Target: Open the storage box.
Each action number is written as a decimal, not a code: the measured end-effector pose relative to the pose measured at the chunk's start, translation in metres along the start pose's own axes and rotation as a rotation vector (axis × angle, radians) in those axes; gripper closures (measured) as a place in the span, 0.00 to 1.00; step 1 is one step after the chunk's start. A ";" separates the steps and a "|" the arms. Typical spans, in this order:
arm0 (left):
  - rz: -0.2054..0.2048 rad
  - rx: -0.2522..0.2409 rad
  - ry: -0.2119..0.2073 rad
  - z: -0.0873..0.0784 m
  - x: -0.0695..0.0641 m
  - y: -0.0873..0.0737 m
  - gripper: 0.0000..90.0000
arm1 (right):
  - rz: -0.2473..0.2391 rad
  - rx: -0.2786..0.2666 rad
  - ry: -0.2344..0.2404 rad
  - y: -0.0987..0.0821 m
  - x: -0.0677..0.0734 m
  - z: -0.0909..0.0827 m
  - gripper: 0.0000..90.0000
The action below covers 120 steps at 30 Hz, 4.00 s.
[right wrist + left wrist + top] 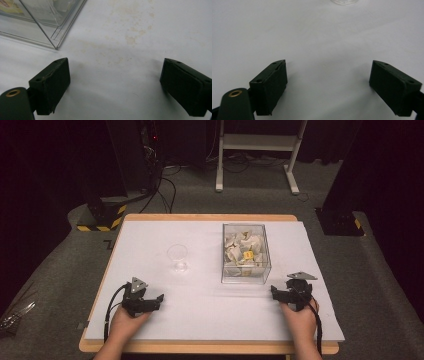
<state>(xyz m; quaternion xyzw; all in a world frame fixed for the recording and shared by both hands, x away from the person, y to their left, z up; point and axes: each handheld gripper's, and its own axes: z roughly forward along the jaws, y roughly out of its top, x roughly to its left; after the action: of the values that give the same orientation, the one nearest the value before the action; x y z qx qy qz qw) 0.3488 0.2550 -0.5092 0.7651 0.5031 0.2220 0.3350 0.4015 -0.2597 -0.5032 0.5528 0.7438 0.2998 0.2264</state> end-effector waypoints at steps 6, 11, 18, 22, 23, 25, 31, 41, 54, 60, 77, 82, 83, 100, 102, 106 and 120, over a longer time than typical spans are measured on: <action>0.000 -0.001 0.003 0.000 0.000 0.000 0.17 | -0.006 -0.003 -0.005 0.000 0.001 0.000 0.11; -0.001 -0.002 0.004 0.000 -0.001 0.000 0.17 | -0.008 -0.007 -0.007 -0.001 0.001 0.000 0.11; -0.001 -0.002 0.004 0.000 -0.001 0.000 0.17 | -0.008 -0.005 -0.013 -0.001 0.002 0.000 0.12; -0.001 0.000 -0.001 0.000 0.000 0.000 0.17 | -0.002 -0.009 -0.025 -0.003 0.003 -0.003 0.13; 0.000 0.000 -0.001 0.000 0.000 0.000 0.17 | 0.001 -0.010 -0.029 -0.004 0.004 -0.003 0.14; -0.001 -0.001 0.001 0.000 0.000 0.000 0.17 | 0.005 -0.010 -0.030 -0.004 0.004 -0.004 0.14; 0.001 -0.002 0.004 0.000 0.000 0.000 0.17 | 0.002 -0.008 -0.029 -0.004 0.005 -0.005 0.15; 0.000 -0.001 0.004 0.000 0.000 0.000 0.17 | -0.014 -0.045 -0.004 -0.007 0.008 -0.017 0.17; 0.000 -0.001 0.002 0.000 0.000 0.000 0.17 | -0.044 -0.085 0.018 -0.008 0.021 -0.028 0.19; 0.000 -0.001 0.000 0.000 0.000 0.000 0.17 | -0.072 -0.105 0.040 -0.008 0.030 -0.033 0.20; 0.001 0.001 0.001 0.000 0.000 0.000 0.17 | -0.099 -0.132 0.099 -0.008 0.050 -0.036 0.22; 0.002 0.002 0.000 0.000 0.000 0.000 0.17 | -0.111 -0.141 0.118 -0.008 0.054 -0.035 0.21; 0.003 0.002 0.000 0.000 0.000 0.000 0.17 | -0.114 -0.145 0.122 -0.008 0.055 -0.035 0.21; 0.003 0.002 0.000 0.000 0.000 0.000 0.17 | -0.151 -0.172 0.171 -0.008 0.068 -0.034 0.19; 0.000 0.002 0.000 0.000 0.000 0.000 0.17 | -0.144 -0.167 0.181 -0.008 0.069 -0.034 0.19; 0.003 0.003 -0.001 0.000 0.000 0.000 0.17 | -0.148 -0.173 0.181 -0.007 0.071 -0.035 0.19; 0.002 0.002 0.000 0.000 0.000 0.000 0.17 | -0.135 -0.181 0.209 -0.004 0.076 -0.041 0.15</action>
<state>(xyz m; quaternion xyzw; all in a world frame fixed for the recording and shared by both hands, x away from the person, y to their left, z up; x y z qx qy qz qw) 0.3487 0.2550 -0.5090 0.7661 0.5025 0.2218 0.3338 0.3495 -0.1962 -0.4768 0.4446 0.7688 0.4055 0.2162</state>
